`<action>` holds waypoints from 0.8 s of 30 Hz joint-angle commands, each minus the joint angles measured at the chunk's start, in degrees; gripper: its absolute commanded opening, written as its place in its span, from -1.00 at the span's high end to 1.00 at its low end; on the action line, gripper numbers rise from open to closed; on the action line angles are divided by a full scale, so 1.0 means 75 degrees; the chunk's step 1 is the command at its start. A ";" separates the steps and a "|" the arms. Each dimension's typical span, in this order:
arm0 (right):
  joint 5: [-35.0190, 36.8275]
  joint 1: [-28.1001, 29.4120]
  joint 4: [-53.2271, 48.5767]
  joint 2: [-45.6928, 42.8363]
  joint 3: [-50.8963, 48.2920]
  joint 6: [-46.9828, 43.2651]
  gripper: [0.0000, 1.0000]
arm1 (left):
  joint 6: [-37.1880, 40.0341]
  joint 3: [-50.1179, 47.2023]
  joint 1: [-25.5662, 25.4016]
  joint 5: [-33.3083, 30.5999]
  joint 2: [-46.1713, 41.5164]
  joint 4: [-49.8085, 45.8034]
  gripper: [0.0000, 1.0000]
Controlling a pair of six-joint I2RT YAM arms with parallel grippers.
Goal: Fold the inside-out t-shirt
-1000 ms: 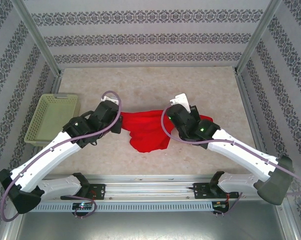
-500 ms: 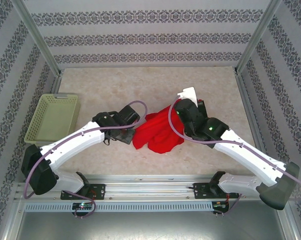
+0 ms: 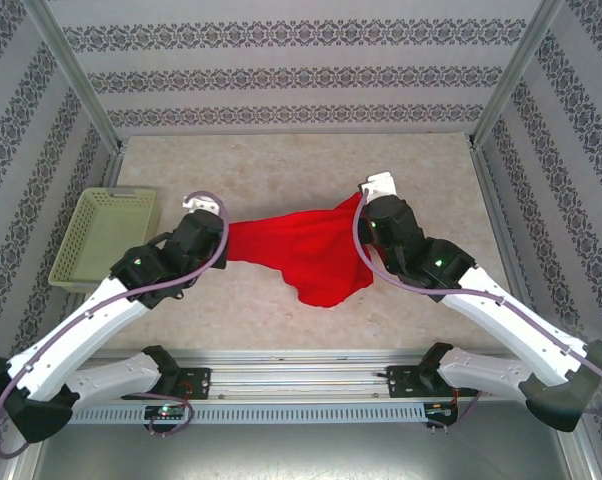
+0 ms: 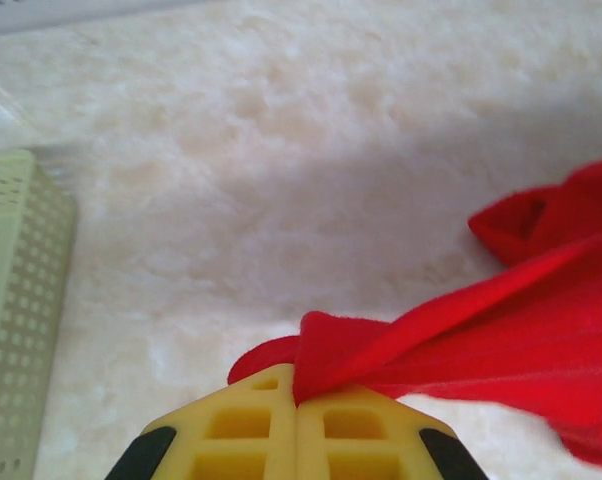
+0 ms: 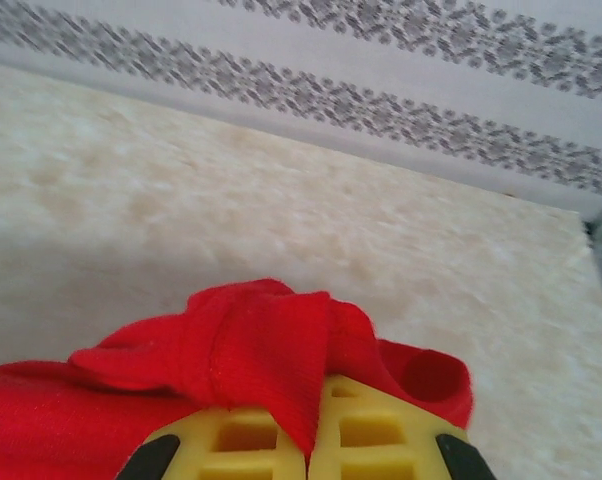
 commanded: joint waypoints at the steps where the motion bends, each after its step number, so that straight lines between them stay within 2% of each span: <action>1: -0.0971 -0.0095 0.0487 0.0400 -0.0211 0.0738 1.00 | -0.0429 -0.0201 0.0414 -0.0431 0.0455 -0.0121 1.00; 4: -0.1868 -0.0114 0.0658 0.0951 -0.0664 0.1193 1.00 | -0.0893 -0.0537 0.1213 0.0062 0.0518 -0.0304 1.00; 5: -0.2125 -0.0119 0.0586 0.1147 -0.0735 0.1317 0.88 | -0.0972 -0.0706 0.1575 0.0367 0.0380 -0.0254 1.00; 8: -0.2605 -0.0237 0.0117 0.1380 -0.0790 0.1333 0.16 | -0.1092 -0.1191 0.2470 0.0679 -0.0237 -0.0078 1.00; 9: -0.2722 -0.0316 0.0037 0.1310 -0.0877 0.1254 0.02 | -0.1102 -0.1323 0.2741 0.0765 -0.0431 -0.0012 1.00; 12: -0.3087 -0.0760 0.0137 0.0853 -0.1366 0.1203 -0.22 | -0.1203 -0.1519 0.3339 0.1171 -0.0694 0.0101 1.00; 16: -0.3453 -0.1753 -0.0034 0.0541 -0.1987 0.1629 -0.28 | -0.1318 -0.1712 0.3574 0.1365 -0.0652 0.0273 1.00; 19: -0.3262 -0.2541 -0.0354 0.0828 -0.2359 0.2172 -0.29 | -0.1383 -0.1919 0.3707 0.1625 -0.0601 0.0498 1.00; 21: -0.3520 -0.3072 -0.0338 0.1140 -0.2531 0.2431 -0.31 | -0.1384 -0.1961 0.3766 0.1793 -0.0541 0.0577 1.00; 24: -0.3100 -0.3301 -0.0336 0.1690 -0.2439 0.2429 -0.31 | -0.1327 -0.2006 0.3795 0.1817 -0.0478 0.0667 1.00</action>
